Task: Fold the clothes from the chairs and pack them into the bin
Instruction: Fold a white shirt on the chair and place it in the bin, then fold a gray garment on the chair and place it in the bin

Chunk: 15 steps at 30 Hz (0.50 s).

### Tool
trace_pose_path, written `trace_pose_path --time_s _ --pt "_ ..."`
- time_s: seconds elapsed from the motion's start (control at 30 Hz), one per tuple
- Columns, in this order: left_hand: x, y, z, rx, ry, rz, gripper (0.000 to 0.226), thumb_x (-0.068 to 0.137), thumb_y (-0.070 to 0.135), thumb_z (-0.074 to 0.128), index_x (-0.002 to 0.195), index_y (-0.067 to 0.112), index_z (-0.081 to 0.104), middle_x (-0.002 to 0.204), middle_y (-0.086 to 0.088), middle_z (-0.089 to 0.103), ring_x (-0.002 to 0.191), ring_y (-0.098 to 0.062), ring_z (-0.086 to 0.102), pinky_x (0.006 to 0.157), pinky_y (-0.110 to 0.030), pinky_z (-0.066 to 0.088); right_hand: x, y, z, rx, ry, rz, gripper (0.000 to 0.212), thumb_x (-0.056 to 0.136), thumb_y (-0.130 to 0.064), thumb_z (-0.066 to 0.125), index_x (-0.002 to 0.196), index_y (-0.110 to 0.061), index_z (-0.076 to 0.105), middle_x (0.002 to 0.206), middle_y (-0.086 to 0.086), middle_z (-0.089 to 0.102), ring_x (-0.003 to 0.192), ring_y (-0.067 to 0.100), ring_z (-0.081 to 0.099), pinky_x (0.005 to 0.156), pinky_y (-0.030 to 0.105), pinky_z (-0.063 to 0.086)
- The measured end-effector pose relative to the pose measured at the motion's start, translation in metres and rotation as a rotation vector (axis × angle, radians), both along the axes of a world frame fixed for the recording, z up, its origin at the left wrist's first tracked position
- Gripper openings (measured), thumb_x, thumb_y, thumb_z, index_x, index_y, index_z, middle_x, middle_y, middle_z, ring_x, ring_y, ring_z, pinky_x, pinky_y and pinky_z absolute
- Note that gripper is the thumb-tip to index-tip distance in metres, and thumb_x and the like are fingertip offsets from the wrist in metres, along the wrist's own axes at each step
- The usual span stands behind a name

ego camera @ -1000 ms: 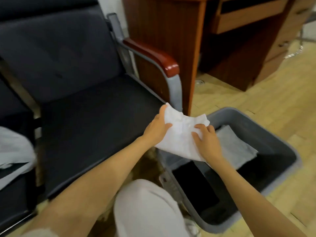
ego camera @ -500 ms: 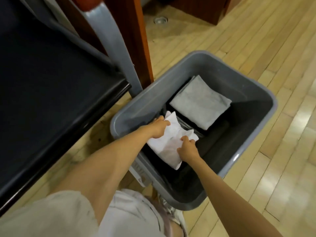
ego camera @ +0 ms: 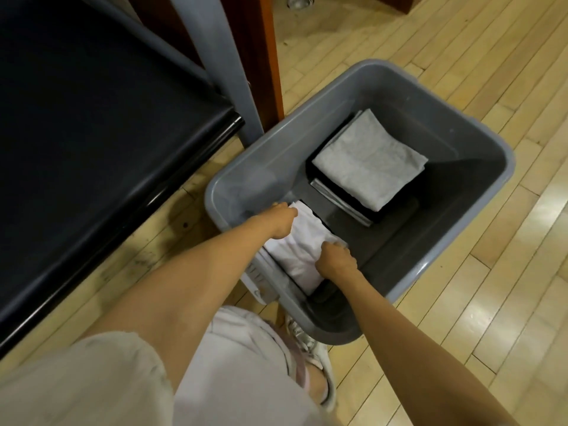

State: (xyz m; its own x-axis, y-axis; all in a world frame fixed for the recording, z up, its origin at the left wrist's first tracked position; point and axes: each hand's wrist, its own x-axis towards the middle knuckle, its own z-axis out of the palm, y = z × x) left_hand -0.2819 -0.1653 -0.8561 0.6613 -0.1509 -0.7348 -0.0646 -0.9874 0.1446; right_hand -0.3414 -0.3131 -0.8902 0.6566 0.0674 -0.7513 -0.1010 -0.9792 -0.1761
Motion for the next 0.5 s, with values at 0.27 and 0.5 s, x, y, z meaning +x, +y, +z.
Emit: trace_pose_path --time_s 0.27,0.5 --pt "-0.038 0.035 0.104 0.073 -0.172 0.004 0.04 0.097 0.008 0.043 0.136 0.016 0.046 0.135 -0.015 0.047 0.11 -0.033 0.054 0.087 -0.043 0.05 0.01 0.042 0.099 0.011 -0.508 0.306 0.041 0.096 -0.018 0.047 0.136 -0.012 0.042 0.139 0.013 0.042 0.135 0.033 0.031 0.112 0.049 0.025" --pt "-0.115 0.131 0.216 0.241 -0.628 0.213 0.037 0.099 0.022 0.044 0.136 0.019 0.047 0.132 -0.008 0.049 0.119 -0.029 0.049 0.084 -0.04 0.042 -0.002 0.133 0.218 0.335 -0.912 0.587 0.036 0.095 -0.016 0.049 0.13 -0.011 0.053 0.132 0.012 0.049 0.13 0.032 0.038 0.108 0.044 0.027"
